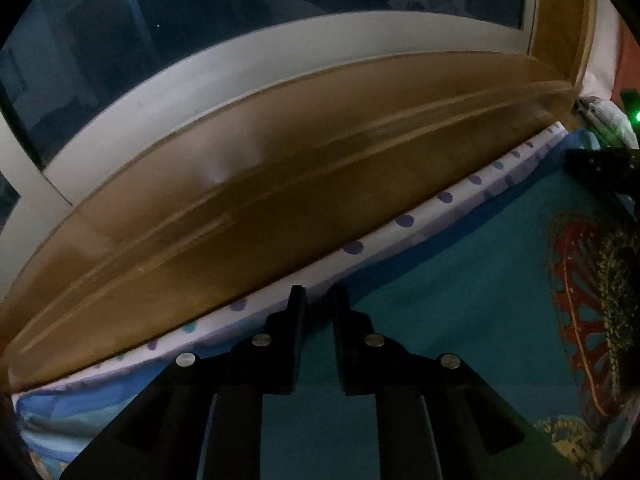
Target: Fold clothes
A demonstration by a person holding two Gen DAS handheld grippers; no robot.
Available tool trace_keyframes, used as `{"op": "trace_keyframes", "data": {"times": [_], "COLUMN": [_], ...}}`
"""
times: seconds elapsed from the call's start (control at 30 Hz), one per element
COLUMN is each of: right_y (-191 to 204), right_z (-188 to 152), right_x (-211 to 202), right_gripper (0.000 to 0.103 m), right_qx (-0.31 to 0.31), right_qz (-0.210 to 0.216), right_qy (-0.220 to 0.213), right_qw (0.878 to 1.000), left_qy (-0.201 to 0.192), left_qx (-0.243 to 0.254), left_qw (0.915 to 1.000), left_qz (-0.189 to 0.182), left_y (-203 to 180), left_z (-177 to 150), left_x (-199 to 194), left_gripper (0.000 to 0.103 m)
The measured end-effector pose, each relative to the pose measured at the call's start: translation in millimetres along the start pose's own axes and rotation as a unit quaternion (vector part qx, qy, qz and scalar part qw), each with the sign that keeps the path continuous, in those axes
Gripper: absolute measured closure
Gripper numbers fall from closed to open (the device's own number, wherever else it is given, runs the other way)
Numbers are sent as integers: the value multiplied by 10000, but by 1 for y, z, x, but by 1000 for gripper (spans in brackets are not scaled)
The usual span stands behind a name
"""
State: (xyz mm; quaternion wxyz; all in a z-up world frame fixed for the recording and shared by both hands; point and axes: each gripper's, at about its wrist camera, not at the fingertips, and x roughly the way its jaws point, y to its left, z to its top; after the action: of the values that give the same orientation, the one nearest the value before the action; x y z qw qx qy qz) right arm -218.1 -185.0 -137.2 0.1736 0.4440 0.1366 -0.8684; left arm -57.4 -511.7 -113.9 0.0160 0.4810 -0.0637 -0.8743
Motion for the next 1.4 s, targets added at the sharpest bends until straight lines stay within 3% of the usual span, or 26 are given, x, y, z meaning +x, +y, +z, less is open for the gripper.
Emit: {"op": "trace_keyframes", "data": {"times": [0.1,0.23,0.37,0.5,0.77,0.9,1.03,1.17,1.23,1.3,1.33,1.4], "right_y": [-15,-28,-42,-55,-79,-115,-127,-52,-3,46,66,94], "right_z": [4,7,14,16,20,22,22,20,15,10,9,8], "right_x": [-13,-31,-34,-41,-56,-78,-98,-89,-75,-55,-43,-23], "right_gripper": [63,50,47,47,47,47,47,51,62,65,66,68], "right_qx": [333,442,306,585,1166,1766,2119,1069,543,120,-52,-351], "right_qz": [211,437,283,569,1167,577,127,886,1369,1825,1947,1775], "right_qy": [-83,-88,10,164,475,115,-182,96,298,533,633,576], "right_qw": [9992,9980,9991,9965,9852,9825,9770,9903,9886,9817,9788,9818], "left_qy": [-30,243,306,145,163,118,115,165,158,123,105,26], "left_qx": [110,184,185,246,-46,-226,-155,-95,-192,-332,-404,-548], "left_qw": [9999,9994,9991,9988,9997,9996,9996,9996,9996,9994,9991,9983], "left_qz": [80,186,228,387,155,118,218,214,93,-40,-95,-189], "left_y": [-6,-11,-16,-24,-23,-23,-10,13,15,17,18,20], "left_z": [-1,-3,-6,-7,-7,-7,-17,-21,-20,-19,-18,-19], "left_x": [-3,17,37,36,39,39,26,8,3,-5,-9,-20], "left_gripper": [90,90,90,90,90,90,90,90,90,90,90,90]}}
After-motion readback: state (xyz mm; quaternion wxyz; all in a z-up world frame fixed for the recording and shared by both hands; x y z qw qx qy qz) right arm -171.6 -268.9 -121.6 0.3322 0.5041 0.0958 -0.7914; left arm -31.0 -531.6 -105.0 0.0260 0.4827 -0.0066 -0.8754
